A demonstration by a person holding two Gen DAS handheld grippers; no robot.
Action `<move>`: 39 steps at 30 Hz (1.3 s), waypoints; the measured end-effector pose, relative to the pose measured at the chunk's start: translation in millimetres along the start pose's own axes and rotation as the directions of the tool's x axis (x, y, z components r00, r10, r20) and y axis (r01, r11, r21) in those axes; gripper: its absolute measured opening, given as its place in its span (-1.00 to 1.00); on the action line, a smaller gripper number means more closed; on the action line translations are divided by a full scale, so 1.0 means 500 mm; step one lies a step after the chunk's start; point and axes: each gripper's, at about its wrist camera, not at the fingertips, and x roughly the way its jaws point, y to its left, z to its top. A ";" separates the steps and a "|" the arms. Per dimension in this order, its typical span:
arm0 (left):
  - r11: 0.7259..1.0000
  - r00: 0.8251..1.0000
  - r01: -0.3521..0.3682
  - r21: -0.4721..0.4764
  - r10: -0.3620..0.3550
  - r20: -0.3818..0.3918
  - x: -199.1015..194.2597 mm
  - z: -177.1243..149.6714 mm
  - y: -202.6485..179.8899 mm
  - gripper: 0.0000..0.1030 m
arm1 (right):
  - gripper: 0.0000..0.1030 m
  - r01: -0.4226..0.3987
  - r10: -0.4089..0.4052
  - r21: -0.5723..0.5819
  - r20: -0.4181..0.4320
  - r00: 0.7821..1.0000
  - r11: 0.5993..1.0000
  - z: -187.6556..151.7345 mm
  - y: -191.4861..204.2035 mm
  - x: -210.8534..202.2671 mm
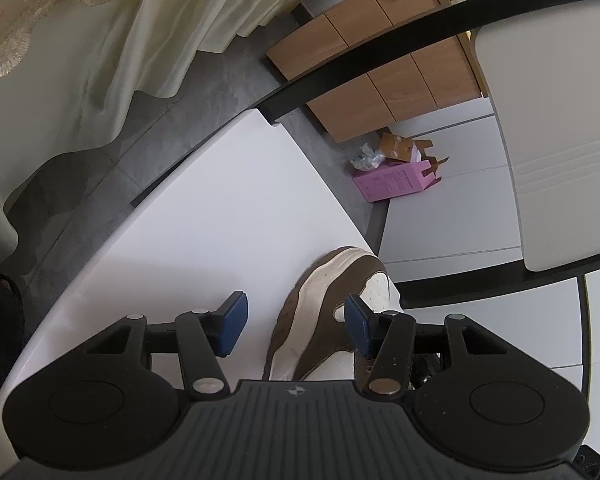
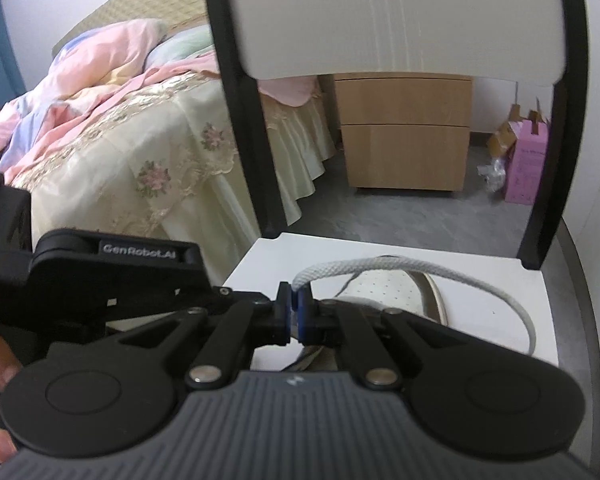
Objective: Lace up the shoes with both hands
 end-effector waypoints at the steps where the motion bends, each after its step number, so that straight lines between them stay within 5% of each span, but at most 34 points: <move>1: 1.000 1.000 -0.001 0.001 0.001 0.001 -0.001 0.001 0.000 0.11 | -0.93 0.003 -0.003 -0.001 -0.007 1.000 1.000 0.000 0.000 0.002; 21: 1.000 0.999 0.000 0.019 0.001 -0.039 0.026 -0.017 -0.004 0.11 | -0.93 -0.034 0.041 0.171 -0.038 0.998 0.985 0.000 -0.038 0.014; 39: 1.000 0.999 0.012 0.018 -0.011 -0.035 0.026 -0.018 -0.005 0.11 | -0.93 0.018 -0.015 0.094 -0.026 1.000 0.995 0.003 -0.028 0.006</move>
